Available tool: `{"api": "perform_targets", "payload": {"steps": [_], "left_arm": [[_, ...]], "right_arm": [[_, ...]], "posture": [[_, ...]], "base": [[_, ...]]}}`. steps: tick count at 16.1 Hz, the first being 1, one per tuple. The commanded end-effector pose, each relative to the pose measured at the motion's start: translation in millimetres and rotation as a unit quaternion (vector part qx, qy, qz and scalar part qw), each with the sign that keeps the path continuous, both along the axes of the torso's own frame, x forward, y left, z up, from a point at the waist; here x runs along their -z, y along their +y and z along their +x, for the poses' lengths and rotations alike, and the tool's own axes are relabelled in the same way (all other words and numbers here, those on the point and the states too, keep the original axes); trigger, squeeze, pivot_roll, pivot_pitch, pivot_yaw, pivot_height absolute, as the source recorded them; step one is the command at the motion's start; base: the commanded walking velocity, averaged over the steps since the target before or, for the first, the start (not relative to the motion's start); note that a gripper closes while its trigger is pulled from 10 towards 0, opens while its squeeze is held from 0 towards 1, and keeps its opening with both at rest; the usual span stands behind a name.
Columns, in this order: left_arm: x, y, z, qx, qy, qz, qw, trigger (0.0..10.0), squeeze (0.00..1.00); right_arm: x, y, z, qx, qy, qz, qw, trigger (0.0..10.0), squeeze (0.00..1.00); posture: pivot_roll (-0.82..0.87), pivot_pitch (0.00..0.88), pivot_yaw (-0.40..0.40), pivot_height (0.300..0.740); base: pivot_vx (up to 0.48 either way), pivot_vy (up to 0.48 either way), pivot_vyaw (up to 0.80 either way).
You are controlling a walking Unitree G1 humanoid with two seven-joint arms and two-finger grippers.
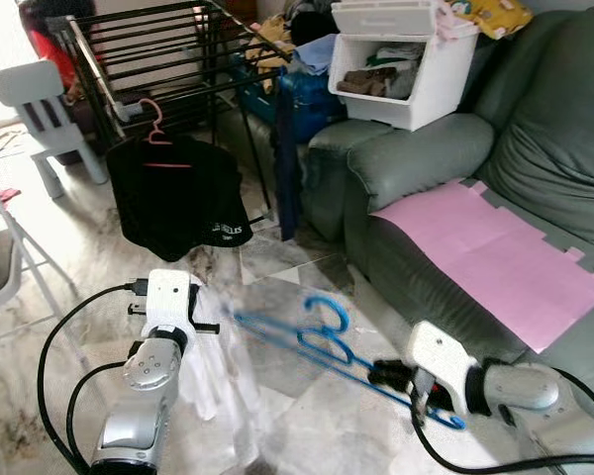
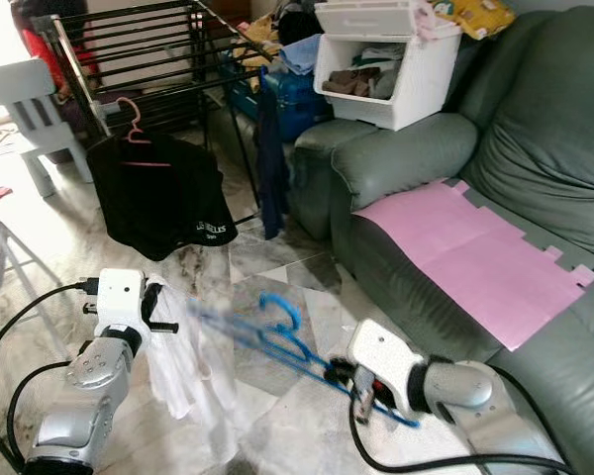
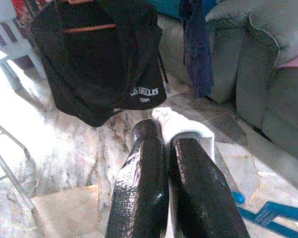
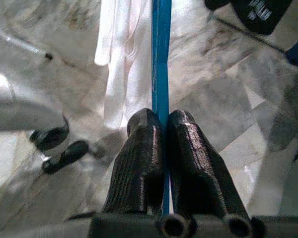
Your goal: Hang hanger
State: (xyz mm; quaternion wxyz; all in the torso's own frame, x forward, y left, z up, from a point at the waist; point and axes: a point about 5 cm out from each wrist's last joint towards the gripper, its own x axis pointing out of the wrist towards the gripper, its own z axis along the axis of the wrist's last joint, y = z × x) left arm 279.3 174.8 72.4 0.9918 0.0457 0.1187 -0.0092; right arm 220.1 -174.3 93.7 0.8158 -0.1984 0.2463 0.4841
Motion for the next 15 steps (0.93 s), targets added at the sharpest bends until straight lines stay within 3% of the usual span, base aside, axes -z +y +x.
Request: {"api": "perform_targets", "payload": {"steps": [1,3,4,7,10,15], "left_arm": [[-4.5,0.2,0.9,0.018,-0.014,-0.001,1.000,10.0,0.00],[-7.4,-3.1,0.6,0.035,-0.023,-0.010,0.999,10.0,0.00],[-13.6,-12.1,1.3,0.070,-0.036,-0.010,0.997,10.0,0.00],[-23.7,-26.3,1.8,0.114,-0.047,-0.024,0.992,10.0,0.00],[-33.6,-24.3,-2.8,0.109,-0.058,-0.018,0.992,10.0,0.00],[-40.3,-24.9,-9.9,0.114,-0.064,-0.041,0.991,10.0,0.00]], "right_arm": [[-1.8,4.7,-4.2,-0.022,0.005,0.002,1.000,10.0,0.00],[1.0,4.9,-6.3,-0.028,0.015,-0.001,0.999,10.0,0.00],[6.6,5.2,-5.6,-0.033,0.023,-0.006,0.999,10.0,0.00],[12.3,7.0,6.3,-0.026,0.026,-0.006,0.999,10.0,0.00],[14.7,4.0,31.0,0.054,0.000,-0.025,0.998,10.0,0.00],[21.0,7.4,44.0,0.121,0.012,0.011,0.993,10.0,0.00]], "posture": [[-0.13,0.000,0.063,0.740],[-0.13,0.000,0.064,0.740],[-0.12,0.000,0.063,0.740],[-0.12,0.000,0.061,0.740],[-0.11,0.000,0.053,0.740],[-0.10,0.000,0.043,0.740]], "base": [[0.000,0.000,0.00],[0.000,0.000,0.00],[0.000,0.000,0.00],[0.000,0.000,0.00],[0.000,0.000,0.00],[0.000,0.000,0.00]]}}
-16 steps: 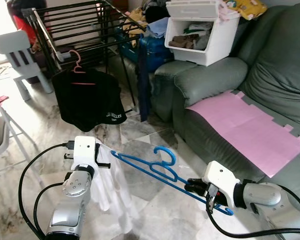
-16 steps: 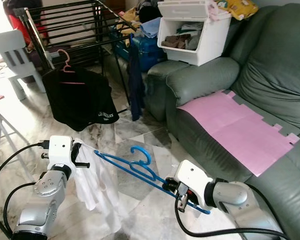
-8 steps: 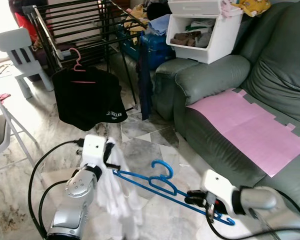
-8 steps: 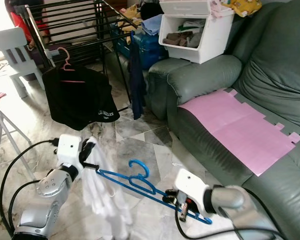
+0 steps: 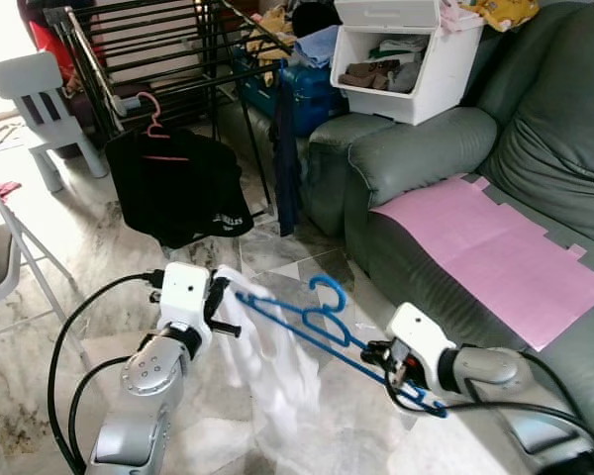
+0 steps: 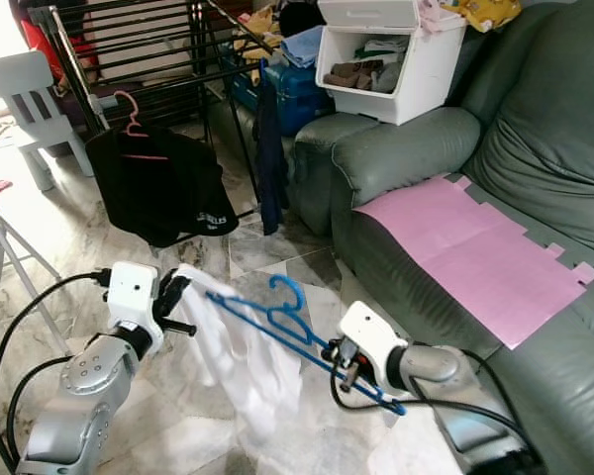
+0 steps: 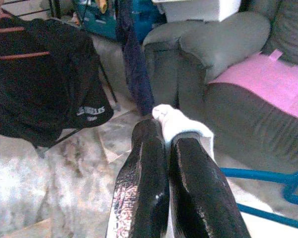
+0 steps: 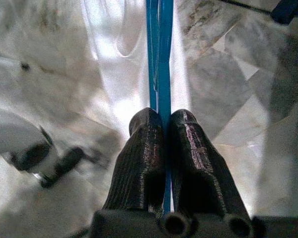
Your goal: Hang hanger
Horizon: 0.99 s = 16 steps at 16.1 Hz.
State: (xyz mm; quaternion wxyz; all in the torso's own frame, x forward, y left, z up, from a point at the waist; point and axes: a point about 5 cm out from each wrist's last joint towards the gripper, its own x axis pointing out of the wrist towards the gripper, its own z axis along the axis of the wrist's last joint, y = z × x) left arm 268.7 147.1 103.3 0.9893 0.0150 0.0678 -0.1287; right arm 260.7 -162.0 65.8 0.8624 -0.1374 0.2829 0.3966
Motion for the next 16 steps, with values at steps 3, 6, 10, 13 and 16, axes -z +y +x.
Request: {"api": "perform_targets", "payload": {"steps": [3,6,10,13,16], "left_arm": [[-22.7,-20.5,-2.1,0.069,-0.033,-0.044,0.996,10.0,0.00],[-36.9,-46.6,-13.2,0.162,-0.026,-0.106,0.981,10.0,0.00],[-59.9,-37.9,-3.9,0.137,-0.041,-0.188,0.972,10.0,0.00],[-53.7,-8.8,14.2,0.020,-0.050,-0.143,0.988,10.0,0.00],[-34.1,17.7,22.0,-0.075,-0.018,-0.076,0.994,10.0,0.00]], "right_arm": [[-3.3,2.1,17.4,0.074,0.009,0.052,0.996,10.0,0.00],[7.5,6.0,33.9,0.199,0.066,0.142,0.967,10.0,0.00],[21.4,-2.6,37.1,0.306,0.140,0.224,0.915,10.0,0.00],[26.4,-12.1,31.0,0.335,0.176,0.254,0.890,10.0,0.00],[24.9,-17.4,13.8,0.300,0.195,0.275,0.892,10.0,0.00]], "posture": [[-0.10,0.000,0.042,0.740],[-0.10,0.000,0.038,0.740],[-0.09,0.000,0.030,0.740],[-0.10,0.000,0.028,0.740],[-0.11,0.000,0.033,0.740]], "base": [[0.000,0.000,0.00],[0.000,0.000,0.00],[0.000,0.000,0.00],[0.000,0.000,0.00],[0.000,0.000,0.00]]}}
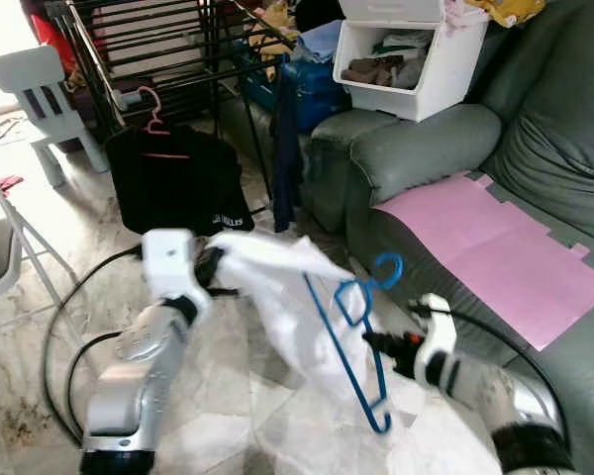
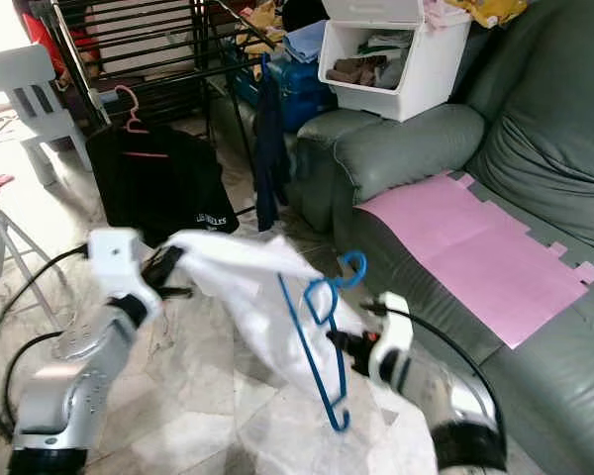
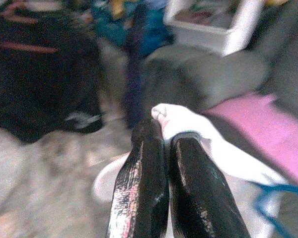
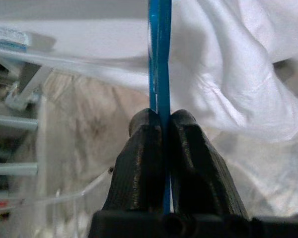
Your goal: Hang hanger
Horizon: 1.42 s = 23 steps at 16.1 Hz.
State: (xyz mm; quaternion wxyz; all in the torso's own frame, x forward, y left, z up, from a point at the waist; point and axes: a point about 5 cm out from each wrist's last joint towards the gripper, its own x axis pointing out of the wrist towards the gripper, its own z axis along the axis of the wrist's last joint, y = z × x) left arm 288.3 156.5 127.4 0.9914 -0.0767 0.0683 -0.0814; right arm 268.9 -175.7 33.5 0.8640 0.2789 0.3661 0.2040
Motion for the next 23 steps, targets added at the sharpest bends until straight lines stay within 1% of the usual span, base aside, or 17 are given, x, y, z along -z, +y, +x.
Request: {"api": "perform_targets", "payload": {"steps": [1,2,4,6,8,10,11,12,13,14,16,17,18,19,20,22,23], "left_arm": [[-8.1,5.1,0.8,-0.005,-0.025,0.004,1.000,10.0,0.00],[-9.0,2.3,0.3,0.004,-0.029,0.001,1.000,10.0,0.00],[-12.4,-3.6,1.6,0.016,-0.042,0.008,0.999,10.0,0.00],[-12.7,-4.1,1.8,0.017,-0.043,0.007,0.999,10.0,0.00],[-16.6,-5.3,5.8,0.019,-0.057,0.001,0.998,10.0,0.00],[-19.7,-6.7,6.7,0.024,-0.065,-0.002,0.998,10.0,0.00],[-20.1,-7.1,7.3,0.025,-0.068,-0.004,0.997,10.0,0.00],[-19.9,-7.5,7.4,0.028,-0.068,-0.004,0.997,10.0,0.00],[-20.6,-7.9,7.9,0.030,-0.071,-0.002,0.997,10.0,0.00],[-22.1,-7.8,8.1,0.029,-0.075,-0.003,0.997,10.0,0.00],[-24.7,-6.8,7.6,0.030,-0.082,-0.012,0.996,10.0,0.00],[-25.5,-7.1,6.0,0.036,-0.086,-0.017,0.995,10.0,0.00],[-27.2,-8.9,4.2,0.048,-0.092,-0.026,0.994,10.0,0.00],[-29.5,-15.2,1.2,0.074,-0.097,-0.034,0.992,10.0,0.00],[-31.7,-26.7,-3.0,0.121,-0.100,-0.031,0.987,10.0,0.00],[-33.9,-44.0,-10.8,0.184,-0.111,-0.003,0.977,10.0,0.00],[-33.2,-52.1,-13.6,0.207,-0.118,0.027,0.971,10.0,0.00]], "right_arm": [[-14.3,-2.8,-5.7,-0.036,-0.033,0.023,0.999,10.0,0.00],[-16.0,-4.2,-10.3,-0.050,-0.038,0.028,0.998,10.0,0.00],[-15.4,-13.5,-26.4,-0.093,-0.038,0.023,0.995,10.0,0.00],[-15.5,-13.9,-27.8,-0.097,-0.039,0.022,0.994,10.0,0.00],[-16.0,-29.2,-69.5,-0.208,-0.024,0.009,0.978,10.0,0.00],[-4.0,-48.2,-83.5,-0.217,0.015,-0.021,0.976,10.0,0.00],[-2.7,-52.0,-90.9,-0.240,0.020,-0.017,0.971,10.0,0.00],[-0.2,-54.1,-96.8,-0.261,0.028,-0.028,0.964,10.0,0.00],[3.0,-59.4,-99.1,-0.266,0.039,-0.048,0.962,10.0,0.00],[6.0,-66.3,-96.8,-0.257,0.042,-0.067,0.963,10.0,0.00],[16.0,-83.5,-85.4,-0.202,0.054,-0.118,0.971,10.0,0.00],[20.5,-94.4,-73.4,-0.146,0.057,-0.157,0.975,10.0,0.00],[19.6,-97.6,-65.7,-0.121,0.051,-0.164,0.978,10.0,0.00],[17.6,-101.9,-52.7,-0.074,0.040,-0.178,0.980,10.0,0.00],[14.2,-103.2,-39.3,-0.025,0.025,-0.175,0.984,10.0,0.00],[4.7,-94.1,-23.3,-0.026,-0.022,-0.173,0.984,10.0,0.00],[-2.1,-84.5,-14.2,-0.036,-0.050,-0.160,0.985,10.0,0.00]], "posture": [[-0.12,0.000,0.036,0.740],[-0.12,0.000,0.036,0.740],[-0.12,0.000,0.038,0.740],[-0.12,0.000,0.038,0.740],[-0.12,0.000,0.041,0.740],[-0.12,0.000,0.040,0.740],[-0.12,0.000,0.041,0.740],[-0.12,0.000,0.043,0.740],[-0.12,0.000,0.038,0.740],[-0.12,0.000,0.036,0.740],[-0.11,0.000,0.032,0.740],[-0.11,0.000,0.033,0.740],[-0.11,0.000,0.033,0.740],[-0.11,0.000,0.034,0.740],[-0.11,0.000,0.035,0.740],[-0.11,0.000,0.039,0.740],[-0.11,0.000,0.040,0.740]], "base": [[0.000,0.000,0.00],[0.000,0.000,0.00],[0.000,0.000,0.00],[0.000,0.000,0.00],[0.000,0.000,0.00],[0.000,0.000,0.00],[0.000,0.000,0.00],[0.000,0.000,0.00],[0.000,0.000,0.00],[0.000,0.000,0.00],[0.000,0.000,0.00],[0.000,0.000,0.00],[0.000,0.000,0.00],[0.000,0.000,0.00],[0.000,0.000,0.00],[0.000,0.000,0.00],[0.000,0.000,0.00]]}}
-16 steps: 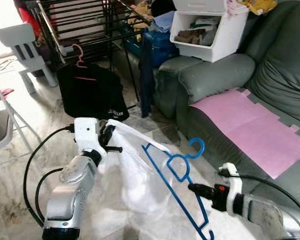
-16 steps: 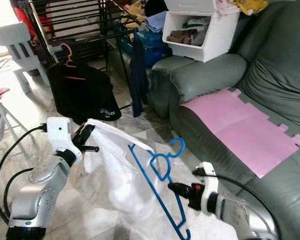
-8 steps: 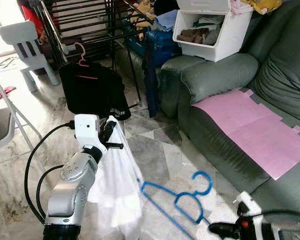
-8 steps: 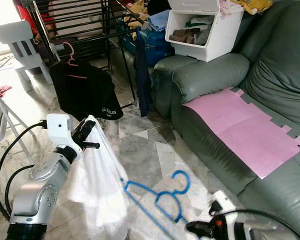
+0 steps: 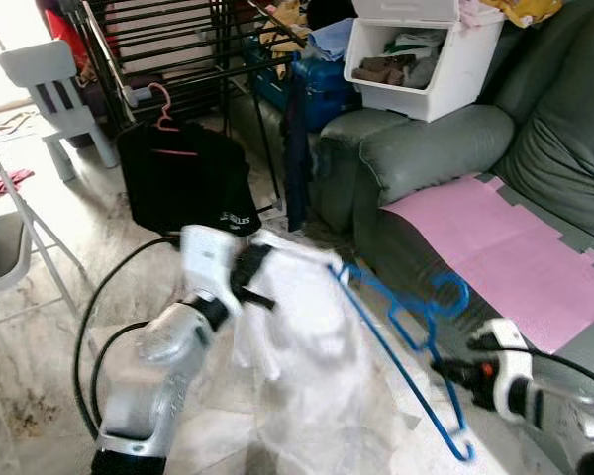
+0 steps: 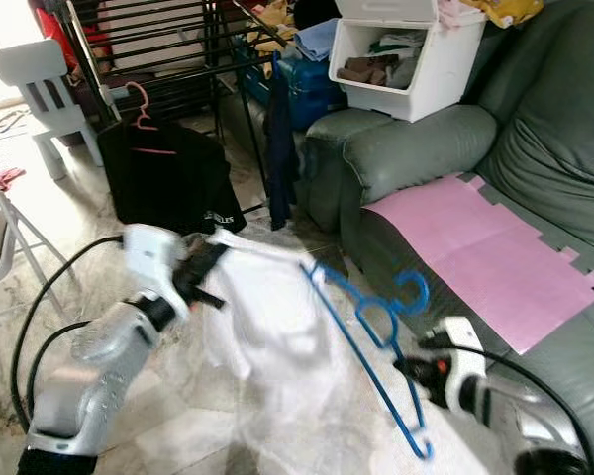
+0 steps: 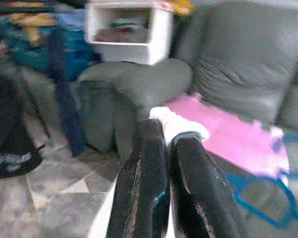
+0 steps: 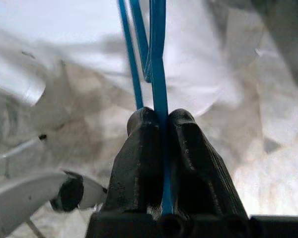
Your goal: Hang hanger
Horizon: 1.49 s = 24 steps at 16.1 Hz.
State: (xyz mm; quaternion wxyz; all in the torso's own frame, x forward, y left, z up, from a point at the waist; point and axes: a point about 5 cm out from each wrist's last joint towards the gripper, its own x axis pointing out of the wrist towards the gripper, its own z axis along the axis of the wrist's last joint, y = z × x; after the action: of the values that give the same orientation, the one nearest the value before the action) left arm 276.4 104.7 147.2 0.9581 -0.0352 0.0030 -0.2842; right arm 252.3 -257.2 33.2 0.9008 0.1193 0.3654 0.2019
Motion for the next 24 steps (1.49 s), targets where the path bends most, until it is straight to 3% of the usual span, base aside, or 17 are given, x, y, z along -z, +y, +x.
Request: {"api": "perform_targets", "payload": {"steps": [1,3,6,7,8,9,12,15,17,19,20,22,23,24], "left_arm": [[-11.4,-8.3,-4.0,0.028,-0.052,0.034,0.998,10.0,0.00],[-7.8,-12.9,-1.5,0.038,-0.081,0.102,0.991,10.0,0.00],[-5.4,-10.9,3.9,0.048,-0.118,0.176,0.976,10.0,0.00],[-4.0,-10.9,4.8,0.059,-0.147,0.217,0.963,10.0,0.00],[3.2,-10.1,5.6,0.082,-0.181,0.280,0.939,10.0,0.00],[6.8,-9.1,6.2,0.093,-0.193,0.306,0.927,10.0,0.00],[9.8,-2.8,11.9,0.109,-0.230,0.363,0.896,10.0,0.00],[2.0,-5.3,7.9,0.130,-0.267,0.354,0.887,10.0,0.00],[-7.2,-14.3,0.1,0.151,-0.291,0.325,0.887,10.0,0.00],[-11.6,-22.1,-6.5,0.166,-0.291,0.293,0.895,10.0,0.00],[-12.5,-27.0,-11.0,0.181,-0.295,0.288,0.893,10.0,0.00],[-13.9,-34.2,-18.4,0.199,-0.291,0.267,0.897,10.0,0.00],[-11.5,-34.6,-20.4,0.201,-0.289,0.267,0.897,10.0,0.00],[-8.3,-33.4,-21.1,0.202,-0.283,0.269,0.898,10.0,0.00]], "right_arm": [[-11.8,9.0,10.2,-0.014,-0.034,0.007,0.999,10.0,0.00],[-24.5,23.6,8.9,-0.103,-0.066,-0.001,0.993,10.0,0.00],[-31.3,24.1,-3.1,-0.197,-0.072,-0.027,0.977,10.0,0.00],[-33.9,24.5,-7.2,-0.228,-0.073,-0.036,0.970,10.0,0.00],[-39.7,28.7,-11.3,-0.285,-0.077,-0.050,0.954,10.0,0.00],[-40.7,30.5,-12.4,-0.313,-0.076,-0.065,0.944,10.0,0.00],[-38.6,32.0,-6.9,-0.349,-0.080,-0.117,0.927,10.0,0.00],[-33.5,34.9,-5.7,-0.352,-0.075,-0.118,0.926,10.0,0.00],[-26.8,37.1,-1.4,-0.329,-0.076,-0.116,0.934,10.0,0.00],[-23.1,38.1,5.4,-0.293,-0.081,-0.111,0.946,10.0,0.00],[-20.6,37.6,11.2,-0.268,-0.090,-0.124,0.951,10.0,0.00],[-20.5,24.6,37.6,-0.124,-0.117,-0.167,0.971,10.0,0.00],[-26.8,15.1,50.1,-0.034,-0.132,-0.170,0.976,10.0,0.00],[-33.0,8.8,56.2,0.019,-0.145,-0.162,0.976,10.0,0.00]], "posture": [[-0.11,0.000,0.041,0.740],[-0.11,0.000,0.044,0.740],[-0.12,0.000,0.050,0.740],[-0.12,0.000,0.052,0.740],[-0.12,0.000,0.057,0.740],[-0.12,0.000,0.058,0.740],[-0.12,0.000,0.057,0.740],[-0.11,0.000,0.055,0.740],[-0.11,0.000,0.051,0.740],[-0.11,0.000,0.049,0.740],[-0.11,0.000,0.047,0.740],[-0.10,0.000,0.045,0.740],[-0.11,0.000,0.046,0.740],[-0.11,0.000,0.047,0.740]], "base": [[0.000,0.000,0.00],[0.000,0.000,0.00],[0.000,0.000,0.00],[0.000,0.000,0.00],[0.000,0.000,0.00],[0.000,0.000,0.00],[0.000,0.000,0.00],[0.000,0.000,0.00],[0.000,0.000,0.00],[0.000,0.000,0.00],[0.000,0.000,0.00],[0.000,0.000,0.00],[0.000,0.000,0.00],[0.000,0.000,0.00]]}}
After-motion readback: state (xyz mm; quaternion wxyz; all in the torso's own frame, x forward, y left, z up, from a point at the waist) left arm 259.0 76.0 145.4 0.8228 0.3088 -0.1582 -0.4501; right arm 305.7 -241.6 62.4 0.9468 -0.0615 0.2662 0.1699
